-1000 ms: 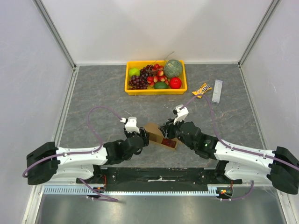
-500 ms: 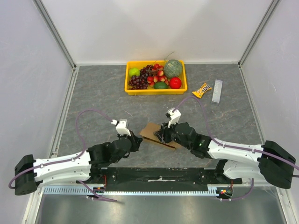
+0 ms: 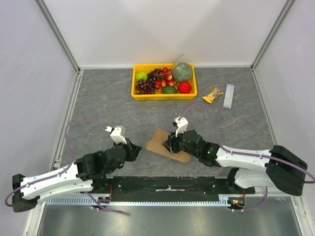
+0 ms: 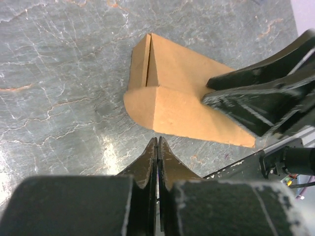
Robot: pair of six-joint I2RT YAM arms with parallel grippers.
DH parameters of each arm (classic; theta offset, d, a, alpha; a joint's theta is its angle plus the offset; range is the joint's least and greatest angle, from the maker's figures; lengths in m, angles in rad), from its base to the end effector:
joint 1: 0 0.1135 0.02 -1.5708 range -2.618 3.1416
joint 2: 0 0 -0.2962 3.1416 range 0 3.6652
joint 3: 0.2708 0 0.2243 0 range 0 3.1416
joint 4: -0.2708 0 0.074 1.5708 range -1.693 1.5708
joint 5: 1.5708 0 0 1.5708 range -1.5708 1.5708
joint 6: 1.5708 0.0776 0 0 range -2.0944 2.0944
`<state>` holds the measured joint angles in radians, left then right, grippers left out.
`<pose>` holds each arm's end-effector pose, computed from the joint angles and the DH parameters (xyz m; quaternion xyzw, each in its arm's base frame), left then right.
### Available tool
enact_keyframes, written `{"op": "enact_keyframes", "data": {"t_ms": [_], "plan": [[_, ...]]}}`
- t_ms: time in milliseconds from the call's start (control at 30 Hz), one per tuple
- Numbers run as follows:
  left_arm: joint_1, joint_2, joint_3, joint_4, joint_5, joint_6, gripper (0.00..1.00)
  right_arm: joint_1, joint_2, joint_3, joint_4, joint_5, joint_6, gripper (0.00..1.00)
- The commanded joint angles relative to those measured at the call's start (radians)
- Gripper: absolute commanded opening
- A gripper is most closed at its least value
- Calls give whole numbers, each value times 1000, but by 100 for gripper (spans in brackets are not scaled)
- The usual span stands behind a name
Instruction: Fold the paper box
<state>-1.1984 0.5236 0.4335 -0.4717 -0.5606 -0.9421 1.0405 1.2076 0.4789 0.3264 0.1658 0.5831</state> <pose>0.0757 -0.0803 0.2275 -0.0251 0.8514 -0.2913 0.4354 0.1398 0.2131 0.2323 -0.1440 0.8200 0.3513 0.4284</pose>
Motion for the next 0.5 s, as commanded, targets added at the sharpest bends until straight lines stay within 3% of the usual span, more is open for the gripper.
{"op": "enact_keyframes", "data": {"t_ms": [0,267,467], "plan": [[-6,-42,68,-56,-61,-17,2,-2,50,24,-92,15,-17,45],[-6,-33,100,30,-104,90,6,-2,66,44,-162,44,-40,45],[-3,48,62,255,-50,216,23,-2,-80,59,-243,136,-52,47]]}}
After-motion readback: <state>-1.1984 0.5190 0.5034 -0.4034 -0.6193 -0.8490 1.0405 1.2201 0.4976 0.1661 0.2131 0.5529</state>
